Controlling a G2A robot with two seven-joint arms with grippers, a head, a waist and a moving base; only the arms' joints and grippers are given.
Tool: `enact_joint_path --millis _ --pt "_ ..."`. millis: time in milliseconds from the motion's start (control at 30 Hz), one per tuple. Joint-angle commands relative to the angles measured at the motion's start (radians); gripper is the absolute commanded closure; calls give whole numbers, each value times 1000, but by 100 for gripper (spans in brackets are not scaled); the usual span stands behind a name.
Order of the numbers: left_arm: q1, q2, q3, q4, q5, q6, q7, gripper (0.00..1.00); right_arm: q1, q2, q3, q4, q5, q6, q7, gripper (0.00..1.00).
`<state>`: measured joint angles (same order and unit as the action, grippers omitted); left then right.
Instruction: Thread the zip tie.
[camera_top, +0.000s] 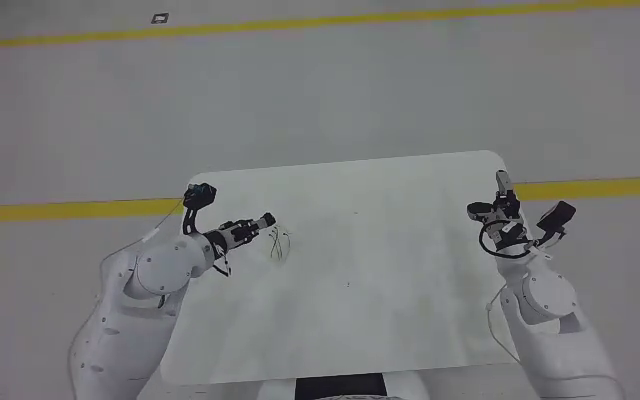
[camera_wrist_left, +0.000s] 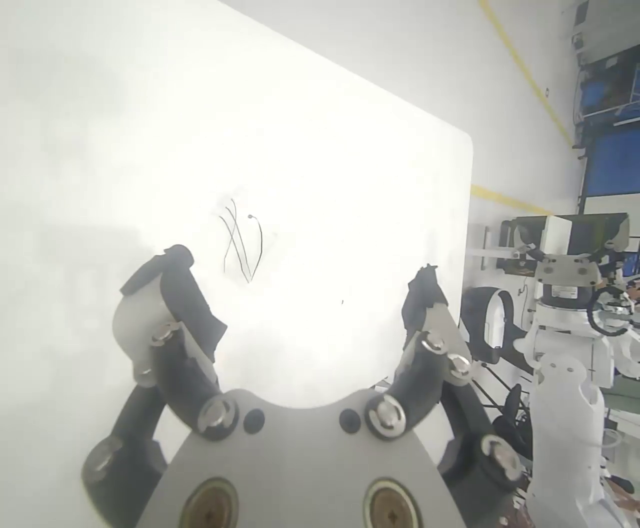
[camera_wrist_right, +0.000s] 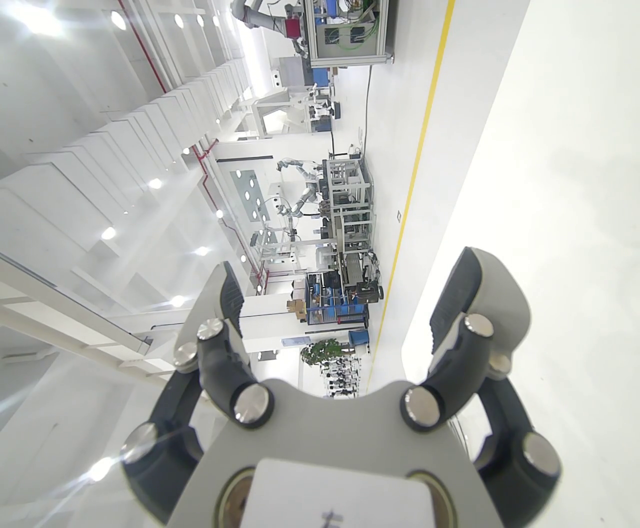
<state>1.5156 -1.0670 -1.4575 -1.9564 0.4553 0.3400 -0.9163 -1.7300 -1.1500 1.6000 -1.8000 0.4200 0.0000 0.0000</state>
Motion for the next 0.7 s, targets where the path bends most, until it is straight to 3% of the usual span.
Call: enact_joint_path --millis 0,67,100,300,367,400,667 --pt "0 0 0 0 0 0 0 0 0 0 0 0 0 0 0 0" --pt "-21 10 44 -9 121 -62 -81 0 0 0 0 0 0 0 0 0" --pt "-46 13 57 -6 148 -76 -133 0 0 0 0 0 0 0 0 0" --pt "-179 22 141 42 237 -150 -324 0 0 0 0 0 0 0 0 0" --pt "-226 21 182 67 274 -155 -378 0 0 0 0 0 0 0 0 0" --pt "-237 22 198 66 297 -169 -384 0 0 0 0 0 0 0 0 0" --pt "-237 22 198 66 297 -169 -384 0 0 0 0 0 0 0 0 0"
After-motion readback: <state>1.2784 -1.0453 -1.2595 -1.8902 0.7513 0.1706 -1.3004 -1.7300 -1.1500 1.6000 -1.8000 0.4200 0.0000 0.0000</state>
